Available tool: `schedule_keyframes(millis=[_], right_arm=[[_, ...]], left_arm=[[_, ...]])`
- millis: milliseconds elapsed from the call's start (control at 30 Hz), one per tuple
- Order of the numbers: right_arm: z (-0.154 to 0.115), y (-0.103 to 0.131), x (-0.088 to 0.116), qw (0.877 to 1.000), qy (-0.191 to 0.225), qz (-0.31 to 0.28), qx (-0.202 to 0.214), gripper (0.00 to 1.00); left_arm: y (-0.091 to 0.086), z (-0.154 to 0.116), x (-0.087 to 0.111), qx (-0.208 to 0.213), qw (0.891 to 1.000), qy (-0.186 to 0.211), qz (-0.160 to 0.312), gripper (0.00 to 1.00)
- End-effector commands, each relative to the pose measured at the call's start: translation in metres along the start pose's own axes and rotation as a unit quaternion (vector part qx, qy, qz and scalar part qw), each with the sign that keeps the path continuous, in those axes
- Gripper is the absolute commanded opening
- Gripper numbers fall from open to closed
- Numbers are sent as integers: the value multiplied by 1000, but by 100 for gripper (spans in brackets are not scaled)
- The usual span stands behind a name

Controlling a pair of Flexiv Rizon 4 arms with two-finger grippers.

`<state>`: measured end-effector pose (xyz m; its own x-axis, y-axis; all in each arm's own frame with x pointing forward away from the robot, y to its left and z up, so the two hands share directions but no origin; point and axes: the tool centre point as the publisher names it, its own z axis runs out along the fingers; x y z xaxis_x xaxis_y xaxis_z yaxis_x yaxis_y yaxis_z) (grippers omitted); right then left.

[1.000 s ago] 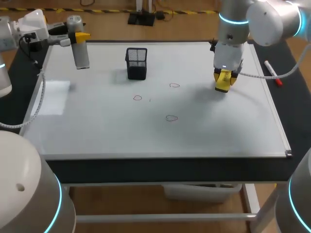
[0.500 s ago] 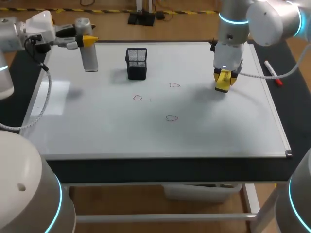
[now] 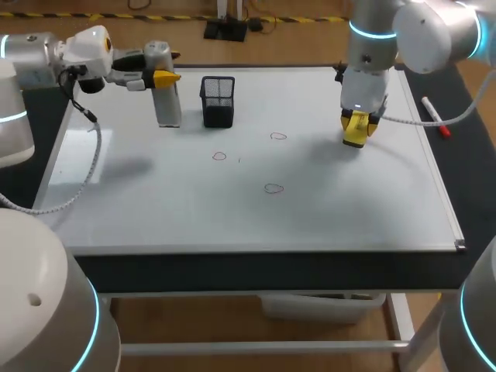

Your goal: Pick up the inspection probe, press it on each red-marked spot on the whiteboard one by one, put down the probe, pick up the eraser, and wipe off all the red marks.

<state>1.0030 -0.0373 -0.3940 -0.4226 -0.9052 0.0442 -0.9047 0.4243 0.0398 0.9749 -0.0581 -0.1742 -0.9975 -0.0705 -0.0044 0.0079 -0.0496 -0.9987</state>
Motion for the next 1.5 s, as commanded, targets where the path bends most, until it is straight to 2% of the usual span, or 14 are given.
schedule_keyframes(millis=[33,200,467,833,1300,1500], right_arm=[[-1,-1,0,1000,3,-1,0,0],[-1,-1,0,1000,3,-1,0,0],[-1,-1,0,1000,3,-1,0,0],[-1,-1,0,1000,3,-1,0,0],[-1,-1,0,1000,3,-1,0,0],[-1,-1,0,1000,3,-1,0,0]], left_arm=[[6,11,7,2,1000,15,-5,0],[16,24,20,7,999,36,-15,0],[37,44,31,14,998,63,-24,0],[61,61,23,14,997,73,-24,0],[81,79,22,5,996,82,-19,0],[84,83,21,1,997,81,-19,0]])
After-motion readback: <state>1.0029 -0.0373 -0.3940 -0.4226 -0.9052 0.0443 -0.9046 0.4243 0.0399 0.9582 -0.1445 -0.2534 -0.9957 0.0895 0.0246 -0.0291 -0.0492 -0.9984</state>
